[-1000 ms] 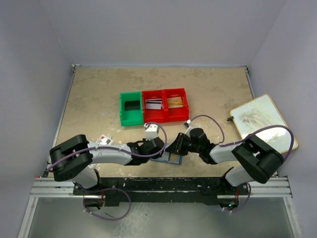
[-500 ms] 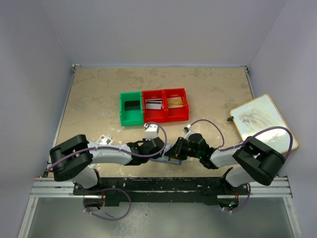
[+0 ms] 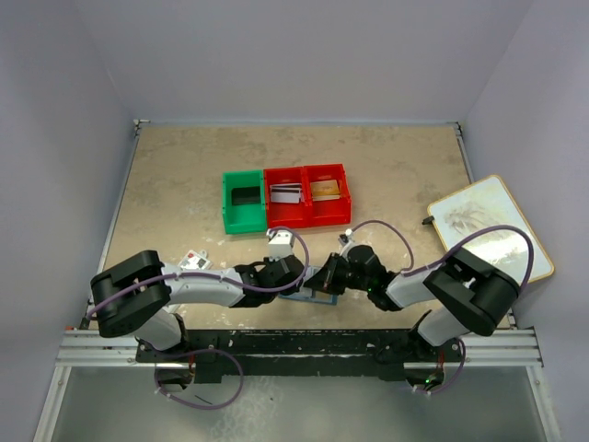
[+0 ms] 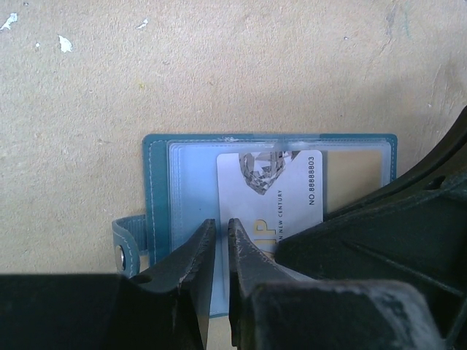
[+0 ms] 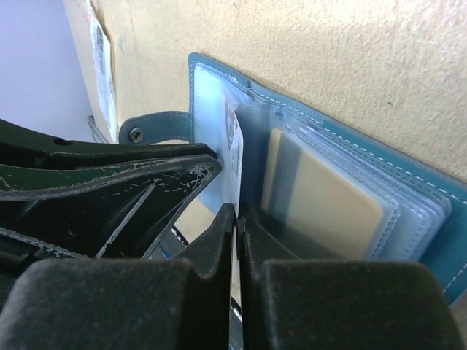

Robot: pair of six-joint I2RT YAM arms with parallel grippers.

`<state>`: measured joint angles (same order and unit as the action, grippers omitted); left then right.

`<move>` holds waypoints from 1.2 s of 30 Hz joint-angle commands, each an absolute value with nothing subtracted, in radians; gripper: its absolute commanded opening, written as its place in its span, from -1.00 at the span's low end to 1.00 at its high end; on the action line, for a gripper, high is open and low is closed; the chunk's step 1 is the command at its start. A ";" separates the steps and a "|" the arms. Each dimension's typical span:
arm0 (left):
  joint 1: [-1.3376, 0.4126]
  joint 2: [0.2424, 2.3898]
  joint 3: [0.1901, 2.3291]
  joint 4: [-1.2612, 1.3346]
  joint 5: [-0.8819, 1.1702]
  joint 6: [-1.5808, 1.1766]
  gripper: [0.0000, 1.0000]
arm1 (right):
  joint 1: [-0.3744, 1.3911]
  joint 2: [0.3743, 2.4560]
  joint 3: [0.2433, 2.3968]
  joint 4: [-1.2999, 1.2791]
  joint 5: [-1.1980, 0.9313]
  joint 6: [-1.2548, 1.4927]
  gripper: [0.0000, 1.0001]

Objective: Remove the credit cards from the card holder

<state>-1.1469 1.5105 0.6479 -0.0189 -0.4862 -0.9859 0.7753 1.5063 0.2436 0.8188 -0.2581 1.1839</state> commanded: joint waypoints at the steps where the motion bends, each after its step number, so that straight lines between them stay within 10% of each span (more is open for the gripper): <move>1: -1.149 1.485 0.628 -0.037 -0.489 -0.999 -0.81 | 0.762 1.481 0.261 0.822 -0.244 1.163 -1.00; 27: -1.155 1.353 0.593 -0.053 -0.510 -0.987 -0.73 | 0.668 1.039 0.252 0.566 -0.192 0.788 -1.00; 36: -1.117 1.113 0.598 -0.210 -0.549 -0.852 0.07 | 0.669 0.869 0.248 0.601 -0.164 0.541 -1.00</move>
<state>-1.1442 1.2064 0.5808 -0.1059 -0.4965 -0.9325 0.6712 0.9318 0.2481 0.5442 -0.1913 0.7101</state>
